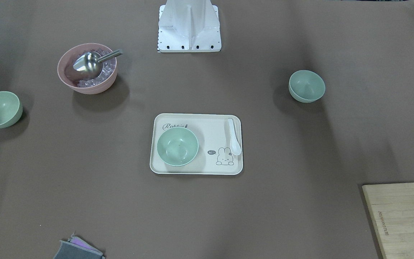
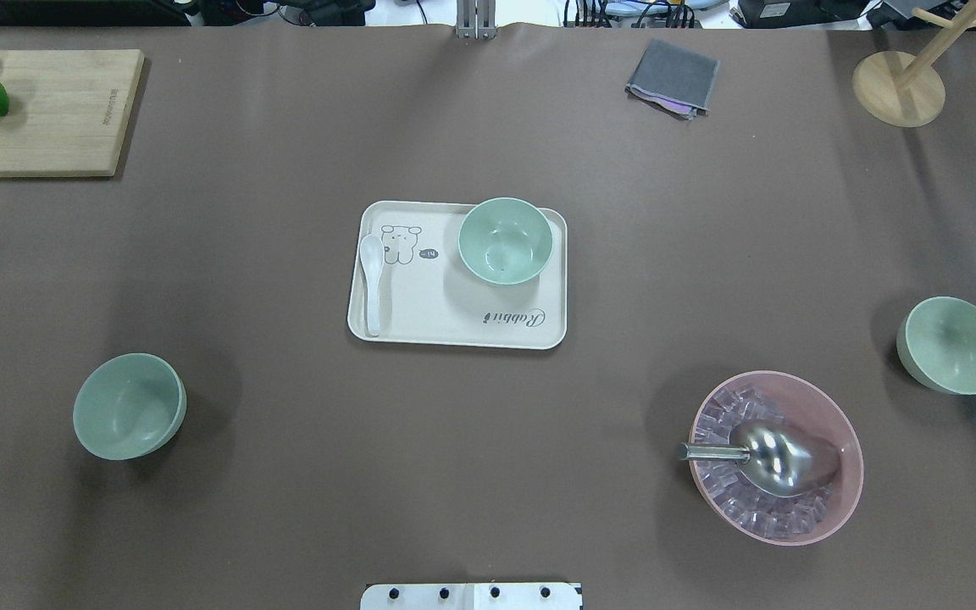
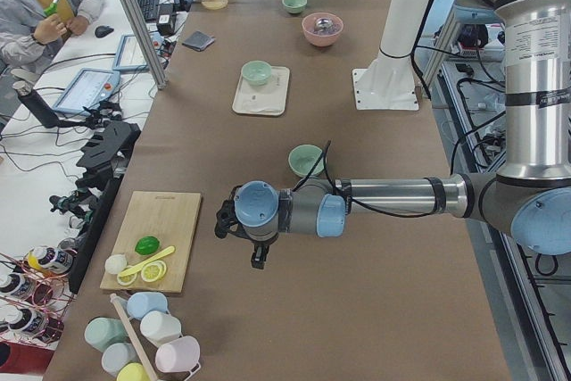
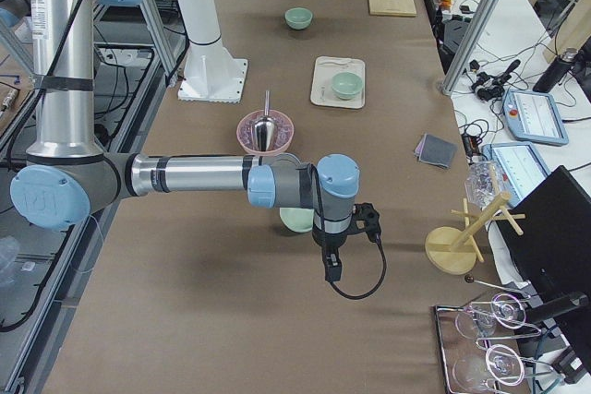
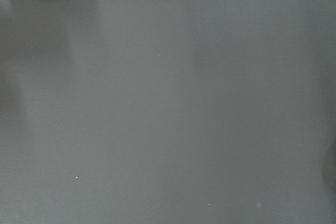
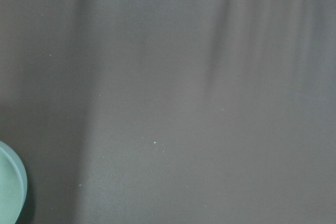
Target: Stack green bowls together
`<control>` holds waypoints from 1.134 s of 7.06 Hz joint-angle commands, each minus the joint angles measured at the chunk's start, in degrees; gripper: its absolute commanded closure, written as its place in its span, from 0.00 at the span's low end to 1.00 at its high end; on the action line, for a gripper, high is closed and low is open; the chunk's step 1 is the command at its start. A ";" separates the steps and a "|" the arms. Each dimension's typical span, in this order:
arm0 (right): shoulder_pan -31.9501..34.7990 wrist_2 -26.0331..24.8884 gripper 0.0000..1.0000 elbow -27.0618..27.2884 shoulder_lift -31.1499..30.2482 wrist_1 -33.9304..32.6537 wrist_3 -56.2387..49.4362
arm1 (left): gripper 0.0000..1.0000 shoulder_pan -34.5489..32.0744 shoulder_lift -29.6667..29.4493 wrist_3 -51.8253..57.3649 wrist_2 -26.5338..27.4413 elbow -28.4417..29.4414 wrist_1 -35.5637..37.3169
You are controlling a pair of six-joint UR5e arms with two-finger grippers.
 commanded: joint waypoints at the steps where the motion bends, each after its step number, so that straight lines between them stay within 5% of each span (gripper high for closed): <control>1: 0.00 0.34 0.00 0.14 -0.06 0.00 0.11 | 0.02 0.00 -0.02 0.31 9.88 -0.99 -0.17; 5: 0.00 2.54 0.00 -0.04 -0.50 -0.09 0.11 | 0.02 0.18 -0.11 -0.12 9.79 -2.32 -0.61; 8: 0.09 9.38 0.00 0.74 -0.68 0.00 0.11 | 0.02 0.17 -0.81 -0.65 10.05 -2.93 -0.87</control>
